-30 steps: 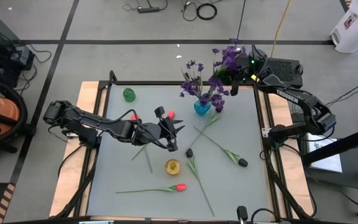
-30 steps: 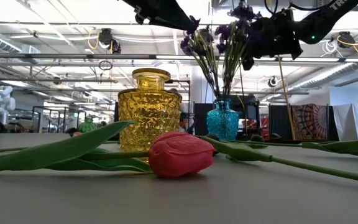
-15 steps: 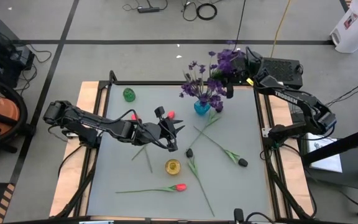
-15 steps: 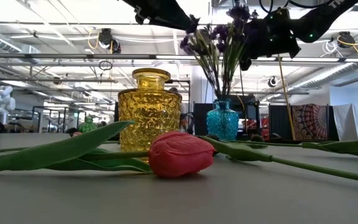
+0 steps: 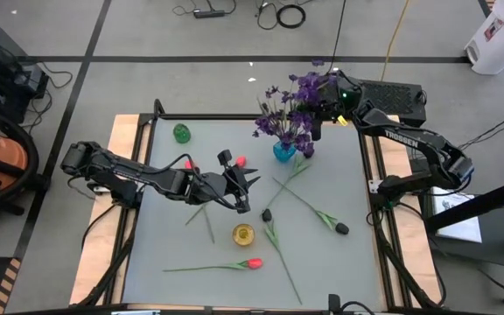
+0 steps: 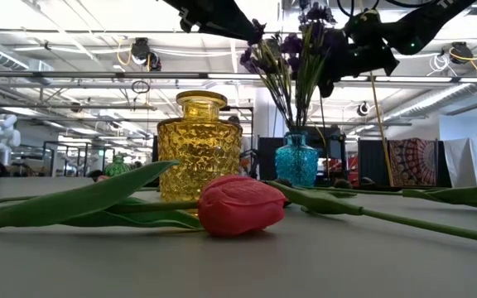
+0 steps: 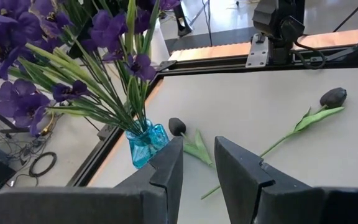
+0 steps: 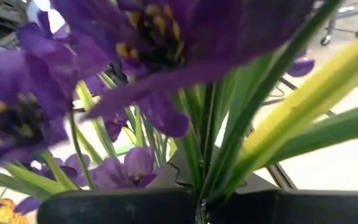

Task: Sort flowers into vase by color
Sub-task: Put the purple flowers into the blue vase

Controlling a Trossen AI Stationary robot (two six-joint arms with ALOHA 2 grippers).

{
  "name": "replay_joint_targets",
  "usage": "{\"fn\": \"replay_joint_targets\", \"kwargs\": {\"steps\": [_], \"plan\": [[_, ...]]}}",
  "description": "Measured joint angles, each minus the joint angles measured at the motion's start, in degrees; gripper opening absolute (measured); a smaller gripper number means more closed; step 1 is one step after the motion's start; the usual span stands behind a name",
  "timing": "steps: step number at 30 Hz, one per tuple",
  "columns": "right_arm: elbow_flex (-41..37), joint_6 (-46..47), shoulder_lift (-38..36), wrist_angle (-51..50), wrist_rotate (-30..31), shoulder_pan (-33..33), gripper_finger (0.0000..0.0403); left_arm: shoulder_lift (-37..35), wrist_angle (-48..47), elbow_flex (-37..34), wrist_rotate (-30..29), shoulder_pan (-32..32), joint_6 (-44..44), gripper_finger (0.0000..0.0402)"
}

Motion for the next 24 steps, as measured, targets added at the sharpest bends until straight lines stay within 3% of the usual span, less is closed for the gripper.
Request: {"fn": "replay_joint_targets", "kwargs": {"steps": [24], "plan": [[0.00, 4.54, 0.01, -0.64, 1.64, 0.04, 0.0011, 0.00, 0.00, 0.00, 0.02, -0.02, 0.04, 0.0100]]}}
